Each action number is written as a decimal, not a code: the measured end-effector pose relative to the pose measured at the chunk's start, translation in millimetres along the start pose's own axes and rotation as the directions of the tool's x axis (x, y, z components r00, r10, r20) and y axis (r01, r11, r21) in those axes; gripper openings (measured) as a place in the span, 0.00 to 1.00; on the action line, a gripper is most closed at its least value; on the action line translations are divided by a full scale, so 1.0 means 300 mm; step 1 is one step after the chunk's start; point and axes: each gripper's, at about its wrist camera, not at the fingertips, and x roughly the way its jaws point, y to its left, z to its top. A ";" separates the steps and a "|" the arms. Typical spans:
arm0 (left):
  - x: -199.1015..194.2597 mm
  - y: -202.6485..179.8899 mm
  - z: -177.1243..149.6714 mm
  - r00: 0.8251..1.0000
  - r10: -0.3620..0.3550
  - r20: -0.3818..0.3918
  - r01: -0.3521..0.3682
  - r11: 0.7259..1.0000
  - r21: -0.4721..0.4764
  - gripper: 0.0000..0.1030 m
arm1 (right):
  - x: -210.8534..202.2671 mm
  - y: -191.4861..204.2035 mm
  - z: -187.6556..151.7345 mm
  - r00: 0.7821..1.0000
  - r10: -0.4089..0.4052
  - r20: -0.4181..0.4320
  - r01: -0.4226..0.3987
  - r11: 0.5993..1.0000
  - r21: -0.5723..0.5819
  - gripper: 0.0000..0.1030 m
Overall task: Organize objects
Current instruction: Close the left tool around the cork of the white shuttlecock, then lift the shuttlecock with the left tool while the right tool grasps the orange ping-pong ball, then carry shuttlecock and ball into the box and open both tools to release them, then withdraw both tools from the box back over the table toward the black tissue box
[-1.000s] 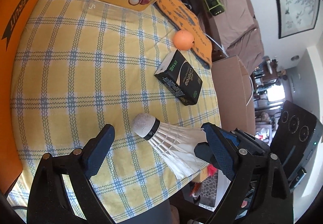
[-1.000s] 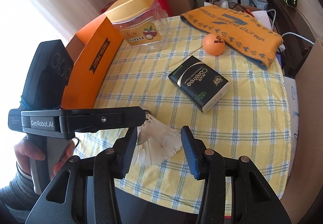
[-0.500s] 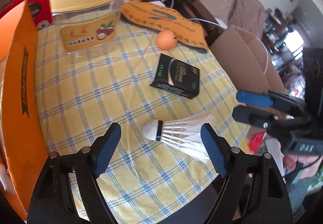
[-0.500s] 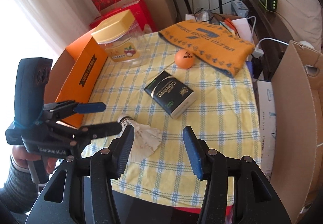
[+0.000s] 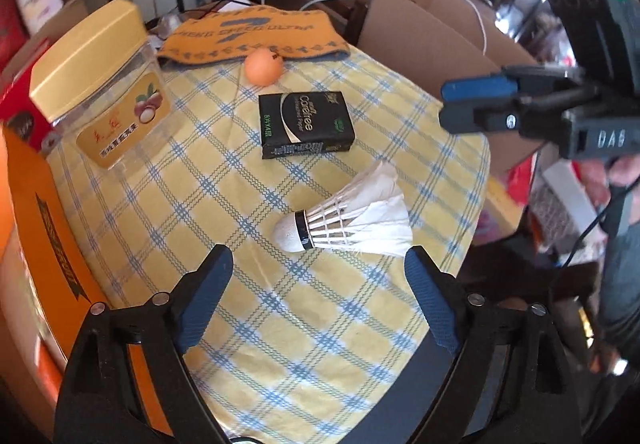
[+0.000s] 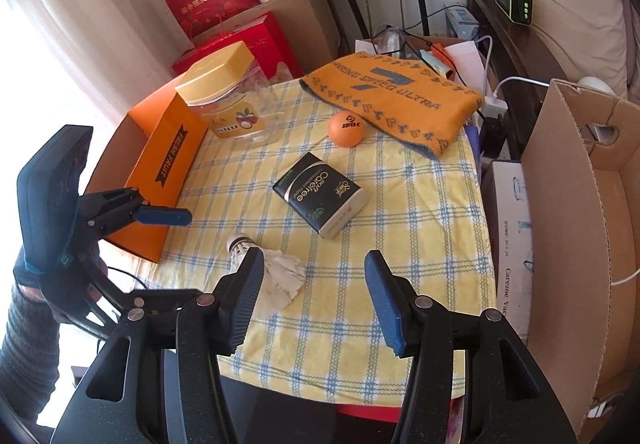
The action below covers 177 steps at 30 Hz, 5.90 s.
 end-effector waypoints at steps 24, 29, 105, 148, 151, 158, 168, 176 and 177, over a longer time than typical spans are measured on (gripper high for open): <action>0.152 -0.092 0.037 0.999 0.025 -0.047 -0.014 0.974 0.228 0.51 | 0.009 -0.053 0.000 1.000 -0.001 -0.002 0.002 0.998 0.061 0.55; 0.139 -0.049 0.050 0.998 -0.059 -0.026 0.062 0.988 0.139 0.36 | 0.009 -0.068 0.014 1.000 -0.012 0.007 0.011 0.997 0.081 0.55; -0.445 0.544 -0.262 0.927 0.107 0.360 0.115 0.832 -0.542 0.29 | 0.323 0.016 0.352 0.980 -0.193 -0.048 0.193 0.981 0.000 0.38; -0.406 0.663 -0.555 0.959 0.225 0.174 -0.029 0.685 -0.728 0.54 | 0.316 0.870 0.180 0.990 0.065 -0.128 -0.117 0.880 -0.460 0.38; -0.415 0.660 -0.555 0.956 0.234 0.176 -0.034 0.685 -0.727 0.55 | 0.363 0.885 0.163 0.988 0.038 -0.147 -0.105 0.871 -0.480 0.38; -0.428 0.660 -0.555 0.954 0.222 0.201 -0.004 0.682 -0.731 0.68 | 0.382 0.894 0.142 0.988 -0.004 -0.154 -0.077 0.853 -0.516 0.42; -0.433 0.610 -0.521 0.955 0.204 0.216 0.008 0.708 -0.706 0.69 | 0.257 0.856 0.160 0.996 0.017 -0.086 -0.056 0.870 -0.490 0.51; -0.446 0.532 -0.473 0.950 0.176 0.258 0.045 0.741 -0.670 0.92 | 0.128 0.716 0.174 1.000 -0.027 0.005 0.027 0.908 -0.419 0.68; -0.446 0.522 -0.464 0.950 0.172 0.261 0.048 0.747 -0.664 0.94 | 0.113 0.684 0.177 0.999 -0.035 0.011 0.036 0.915 -0.401 0.71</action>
